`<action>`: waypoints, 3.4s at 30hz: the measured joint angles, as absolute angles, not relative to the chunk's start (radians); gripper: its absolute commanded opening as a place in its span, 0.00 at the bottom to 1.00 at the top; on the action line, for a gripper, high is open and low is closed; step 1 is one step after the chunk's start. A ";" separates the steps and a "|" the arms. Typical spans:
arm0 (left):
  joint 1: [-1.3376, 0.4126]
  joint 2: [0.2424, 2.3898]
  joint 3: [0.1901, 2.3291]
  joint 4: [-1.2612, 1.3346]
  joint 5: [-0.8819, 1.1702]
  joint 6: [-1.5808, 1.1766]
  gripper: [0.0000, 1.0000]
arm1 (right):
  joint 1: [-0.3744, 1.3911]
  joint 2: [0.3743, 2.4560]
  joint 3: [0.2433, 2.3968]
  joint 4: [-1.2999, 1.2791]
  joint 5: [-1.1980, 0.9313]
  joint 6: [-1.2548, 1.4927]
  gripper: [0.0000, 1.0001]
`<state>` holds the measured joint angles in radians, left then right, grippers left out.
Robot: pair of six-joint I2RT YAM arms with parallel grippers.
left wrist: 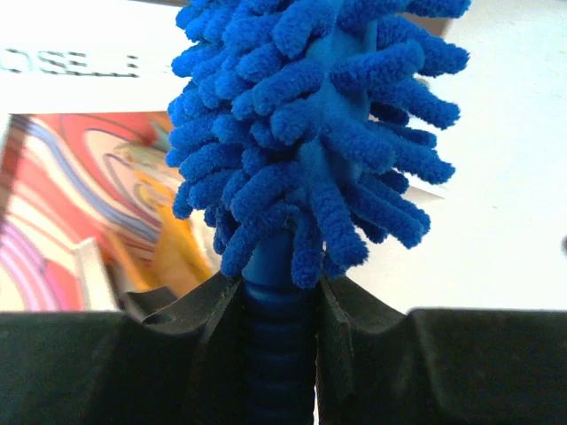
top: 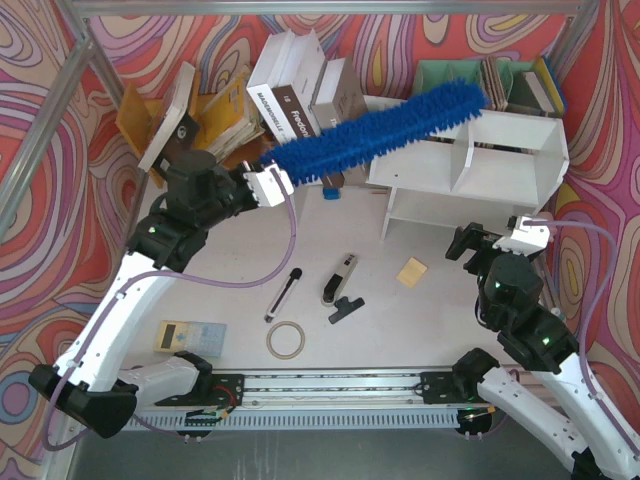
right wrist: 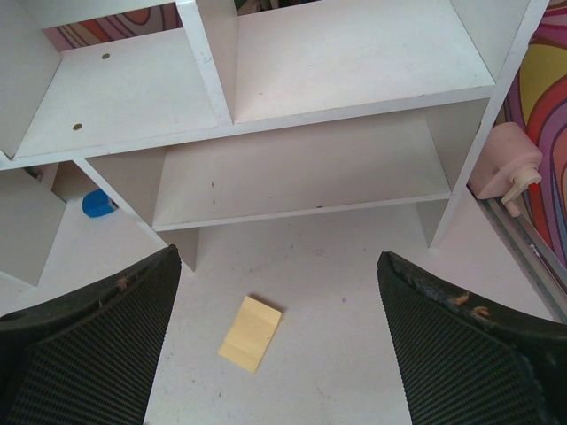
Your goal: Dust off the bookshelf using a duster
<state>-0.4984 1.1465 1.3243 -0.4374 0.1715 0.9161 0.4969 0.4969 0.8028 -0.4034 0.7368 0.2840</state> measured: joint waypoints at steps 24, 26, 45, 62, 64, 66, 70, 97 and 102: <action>-0.546 1.094 1.115 -0.422 0.150 0.856 0.00 | 0.497 0.485 0.803 -0.403 0.737 0.284 0.81; -0.559 1.094 1.097 -0.420 0.137 0.841 0.00 | 0.497 0.485 0.803 -0.403 0.737 0.284 0.81; -0.533 1.069 1.367 -0.440 0.101 0.875 0.00 | 0.497 0.484 0.803 -0.402 0.736 0.284 0.81; -0.583 1.038 0.971 -0.313 0.112 0.754 0.00 | 0.497 0.480 0.803 -0.402 0.736 0.284 0.82; -0.586 1.035 0.974 -0.303 0.104 0.751 0.00 | 0.497 0.480 0.803 -0.402 0.736 0.284 0.82; -0.588 1.031 0.982 -0.296 0.092 0.752 0.00 | 0.497 0.480 0.803 -0.402 0.736 0.284 0.82; -0.590 1.019 1.033 -0.294 0.071 0.762 0.00 | 0.497 0.479 0.803 -0.402 0.736 0.284 0.82; -0.587 0.922 1.087 -0.080 -0.072 0.506 0.00 | 0.497 0.477 0.803 -0.402 0.733 0.284 0.82; -0.582 0.977 1.082 -0.088 -0.045 0.504 0.00 | 0.497 0.477 0.803 -0.402 0.733 0.284 0.82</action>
